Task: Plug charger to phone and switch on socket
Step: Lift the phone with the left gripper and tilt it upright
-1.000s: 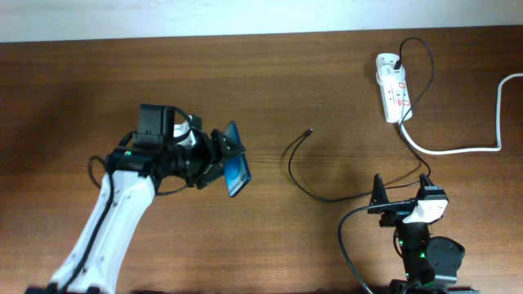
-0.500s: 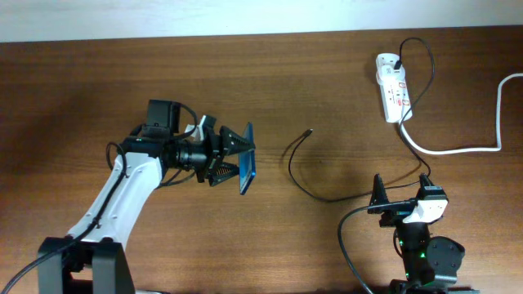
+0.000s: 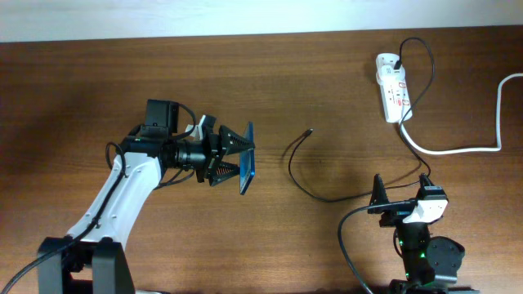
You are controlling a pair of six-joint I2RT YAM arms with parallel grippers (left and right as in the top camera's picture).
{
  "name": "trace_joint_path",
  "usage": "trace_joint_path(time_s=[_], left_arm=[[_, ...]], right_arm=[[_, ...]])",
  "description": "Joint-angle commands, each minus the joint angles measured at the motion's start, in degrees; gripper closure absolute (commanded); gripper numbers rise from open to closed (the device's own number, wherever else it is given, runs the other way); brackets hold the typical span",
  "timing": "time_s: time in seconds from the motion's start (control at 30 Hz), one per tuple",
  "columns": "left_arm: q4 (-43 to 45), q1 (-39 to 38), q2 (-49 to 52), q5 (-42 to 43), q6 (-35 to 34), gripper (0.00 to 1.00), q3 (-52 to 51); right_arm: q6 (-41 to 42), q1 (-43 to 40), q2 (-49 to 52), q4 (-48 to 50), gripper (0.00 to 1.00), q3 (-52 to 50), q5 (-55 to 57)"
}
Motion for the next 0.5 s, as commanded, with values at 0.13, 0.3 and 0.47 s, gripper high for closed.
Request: trace_joint_path(time_s=[0.13,0.3,0.47], left_arm=[[-0.2,0.2,0.1,3.0,0.4,0.58,1.8],[-0.3,0.2,0.1,2.9,0.6,0.58,1.8],[-0.3,0.2,0.1,2.9,0.6,0.58,1.8]], right_arm=[[0.2,0.4,-0.4,-0.4,0.02,-0.3,0.4],[0.2,0.3,-0.4,-0.4,0.02,-0.3,0.5],[0.2,0.3,-0.4,-0.4,0.02,-0.3,0.4]])
